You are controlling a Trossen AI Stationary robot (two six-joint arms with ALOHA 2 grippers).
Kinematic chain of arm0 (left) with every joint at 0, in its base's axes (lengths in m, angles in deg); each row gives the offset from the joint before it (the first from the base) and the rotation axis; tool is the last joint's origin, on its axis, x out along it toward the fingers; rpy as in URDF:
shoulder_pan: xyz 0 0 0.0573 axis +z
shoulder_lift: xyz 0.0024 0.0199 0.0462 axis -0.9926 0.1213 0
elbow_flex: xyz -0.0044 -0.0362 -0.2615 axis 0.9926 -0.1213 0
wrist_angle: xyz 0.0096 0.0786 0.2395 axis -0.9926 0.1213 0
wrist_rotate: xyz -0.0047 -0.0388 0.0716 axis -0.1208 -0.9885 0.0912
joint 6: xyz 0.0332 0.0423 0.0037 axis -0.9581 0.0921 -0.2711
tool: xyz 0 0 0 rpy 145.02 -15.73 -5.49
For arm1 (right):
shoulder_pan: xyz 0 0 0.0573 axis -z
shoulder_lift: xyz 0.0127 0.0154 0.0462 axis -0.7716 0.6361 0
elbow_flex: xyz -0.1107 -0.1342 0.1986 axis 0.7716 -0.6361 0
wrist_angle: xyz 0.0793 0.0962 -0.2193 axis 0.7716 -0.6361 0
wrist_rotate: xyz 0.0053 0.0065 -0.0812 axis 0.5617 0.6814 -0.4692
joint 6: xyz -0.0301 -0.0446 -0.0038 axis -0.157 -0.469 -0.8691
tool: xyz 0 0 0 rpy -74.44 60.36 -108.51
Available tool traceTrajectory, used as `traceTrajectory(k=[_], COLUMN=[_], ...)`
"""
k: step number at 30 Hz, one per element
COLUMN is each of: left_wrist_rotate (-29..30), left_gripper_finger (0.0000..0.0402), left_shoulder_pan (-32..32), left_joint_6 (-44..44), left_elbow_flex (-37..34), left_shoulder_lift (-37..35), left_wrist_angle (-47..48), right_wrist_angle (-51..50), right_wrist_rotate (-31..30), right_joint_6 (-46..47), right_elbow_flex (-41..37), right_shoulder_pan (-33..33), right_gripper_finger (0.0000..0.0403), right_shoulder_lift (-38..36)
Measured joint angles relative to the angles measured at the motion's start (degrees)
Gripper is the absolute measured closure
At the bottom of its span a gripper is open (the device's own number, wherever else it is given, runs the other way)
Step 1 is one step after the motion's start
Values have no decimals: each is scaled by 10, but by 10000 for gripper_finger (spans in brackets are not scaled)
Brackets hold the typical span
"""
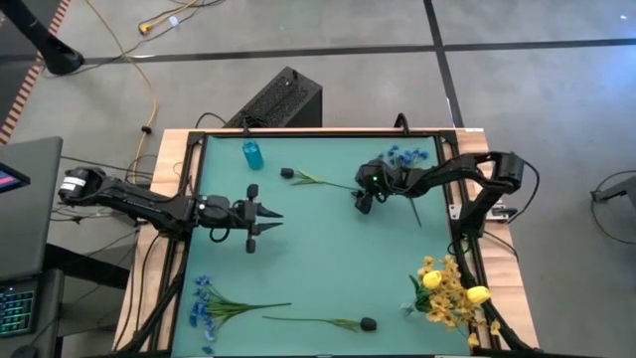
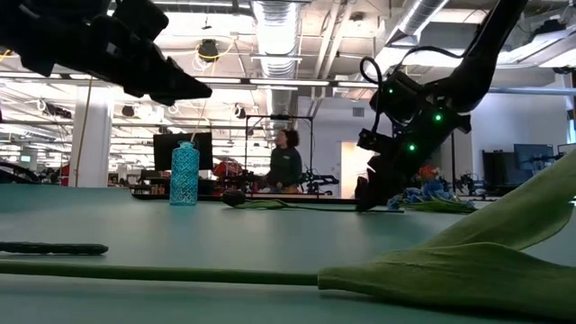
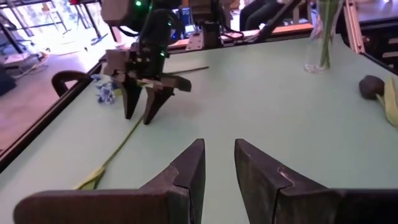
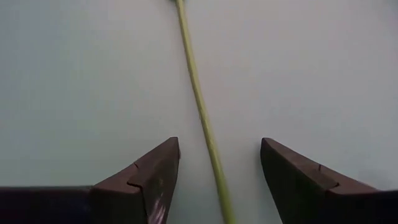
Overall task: Sort flowers into vase by color
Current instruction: Put the top black tulip into the blue vase
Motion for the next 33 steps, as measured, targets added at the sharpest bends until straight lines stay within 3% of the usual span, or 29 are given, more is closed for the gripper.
traceTrajectory(k=[6, 15, 22, 27, 33], left_wrist_rotate=[-1, -5, -6, 0, 3], left_gripper_finger=[327, 327, 327, 327, 327], left_shoulder_pan=[6, 6, 6, 6, 6], left_joint_6=[6, 3, 8, 10, 12], left_elbow_flex=[-3, -3, -3, -3, -3], left_shoulder_lift=[0, 0, 0, 0, 0], left_wrist_angle=[-4, -4, -4, -1, -2], right_wrist_angle=[45, 60, -10, -57, -56], right_wrist_rotate=[17, 24, 36, 36, 34], right_joint_6=[-3, 28, 24, 25, 25], right_elbow_flex=[2, 4, -3, -2, -1], right_shoulder_pan=[-3, -19, -25, -29, -58], right_gripper_finger=[211, 380, 371, 386, 383], right_shoulder_lift=[52, 70, -18, -90, -141])
